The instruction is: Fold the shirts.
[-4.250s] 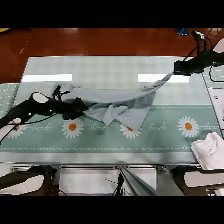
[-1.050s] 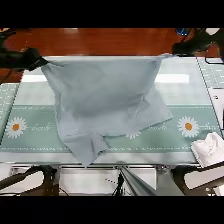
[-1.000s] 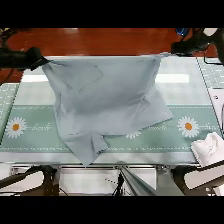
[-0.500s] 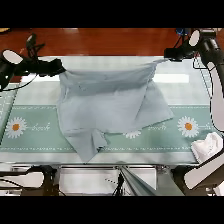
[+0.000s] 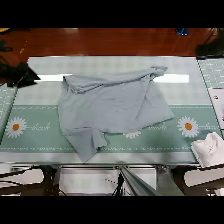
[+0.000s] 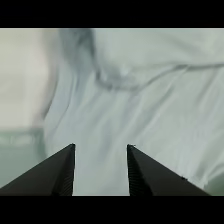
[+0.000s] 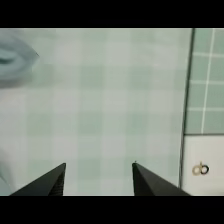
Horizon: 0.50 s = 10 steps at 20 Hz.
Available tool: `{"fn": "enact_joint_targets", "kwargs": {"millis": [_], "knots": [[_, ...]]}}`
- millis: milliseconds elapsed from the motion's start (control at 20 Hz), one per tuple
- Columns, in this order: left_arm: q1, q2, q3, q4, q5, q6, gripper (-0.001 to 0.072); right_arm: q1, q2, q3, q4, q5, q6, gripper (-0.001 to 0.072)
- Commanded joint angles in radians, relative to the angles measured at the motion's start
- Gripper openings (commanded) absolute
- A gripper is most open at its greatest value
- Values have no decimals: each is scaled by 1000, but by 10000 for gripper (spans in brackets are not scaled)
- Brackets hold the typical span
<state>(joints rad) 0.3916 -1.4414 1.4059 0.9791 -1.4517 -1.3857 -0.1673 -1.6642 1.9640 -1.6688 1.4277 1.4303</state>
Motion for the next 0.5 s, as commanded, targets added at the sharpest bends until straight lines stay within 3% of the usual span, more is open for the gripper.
{"fn": "enact_joint_targets", "kwargs": {"millis": [0, 50, 150, 450], "knots": [[108, 121, -267, 6, -95, 34, 402, -168, 50, -56, 201, 176, -39, 501], [124, 152, -380, -10, -90, 65, 406, -218, 50, -97, 290, 201, -55, 501], [142, 186, -555, -34, -54, 93, 570, -292, 50, -191, 419, 215, -72, 501], [91, 188, -809, -83, 140, 122, 577, -365, 50, -371, 536, 179, -120, 501]]}}
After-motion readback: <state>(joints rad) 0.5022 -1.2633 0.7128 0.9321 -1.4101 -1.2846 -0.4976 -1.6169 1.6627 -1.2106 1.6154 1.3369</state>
